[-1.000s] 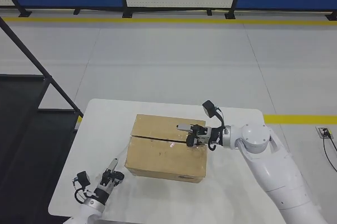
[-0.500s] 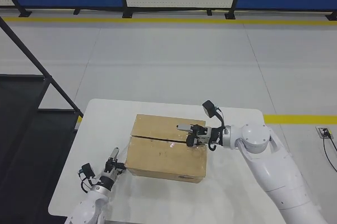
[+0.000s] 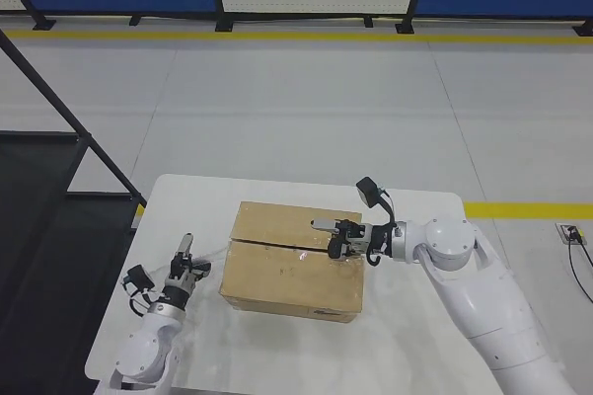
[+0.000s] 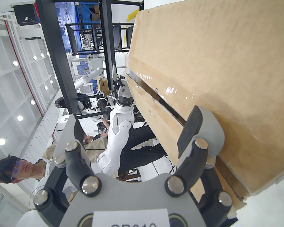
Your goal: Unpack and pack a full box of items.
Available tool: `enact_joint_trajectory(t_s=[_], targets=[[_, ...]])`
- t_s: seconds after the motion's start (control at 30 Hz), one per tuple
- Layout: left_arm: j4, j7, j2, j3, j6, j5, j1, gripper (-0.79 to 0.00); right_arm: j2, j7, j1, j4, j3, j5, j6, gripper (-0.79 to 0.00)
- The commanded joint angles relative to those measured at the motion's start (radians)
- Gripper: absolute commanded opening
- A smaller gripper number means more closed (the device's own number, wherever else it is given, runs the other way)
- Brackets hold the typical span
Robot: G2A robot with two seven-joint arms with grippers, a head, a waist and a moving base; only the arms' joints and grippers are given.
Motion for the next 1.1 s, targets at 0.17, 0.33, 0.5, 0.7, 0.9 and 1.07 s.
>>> enact_joint_trajectory(t_s=[0.17, 0.33, 0.5, 0.7, 0.9, 1.07], targets=[[0.002, 0.004, 0.003, -0.032, 0.013, 0.012, -0.022, 0.0, 0.0, 0.0, 0.0, 0.0, 0.0, 0.0, 0.0, 0.0], [0.006, 0.012, 0.004, -0.054, 0.005, 0.007, -0.017, 0.0, 0.001, -0.026, -0.019, -0.017, 0.0, 0.0, -0.006, 0.0], [0.002, 0.006, 0.005, -0.065, -0.005, 0.016, -0.013, 0.0, 0.002, -0.048, -0.03, -0.032, 0.001, 0.004, 0.016, 0.0], [-0.009, 0.019, 0.005, -0.079, -0.01, 0.026, -0.014, 0.0, -0.003, -0.087, -0.023, -0.026, -0.015, 0.01, 0.036, 0.0], [-0.024, 0.024, 0.006, -0.099, -0.01, 0.027, -0.017, 0.0, -0.009, -0.131, -0.017, -0.008, -0.027, 0.027, 0.065, 0.0], [-0.032, 0.024, 0.007, -0.107, -0.003, 0.032, -0.026, 0.0, -0.017, -0.175, -0.015, 0.013, -0.039, 0.05, 0.061, 0.0]])
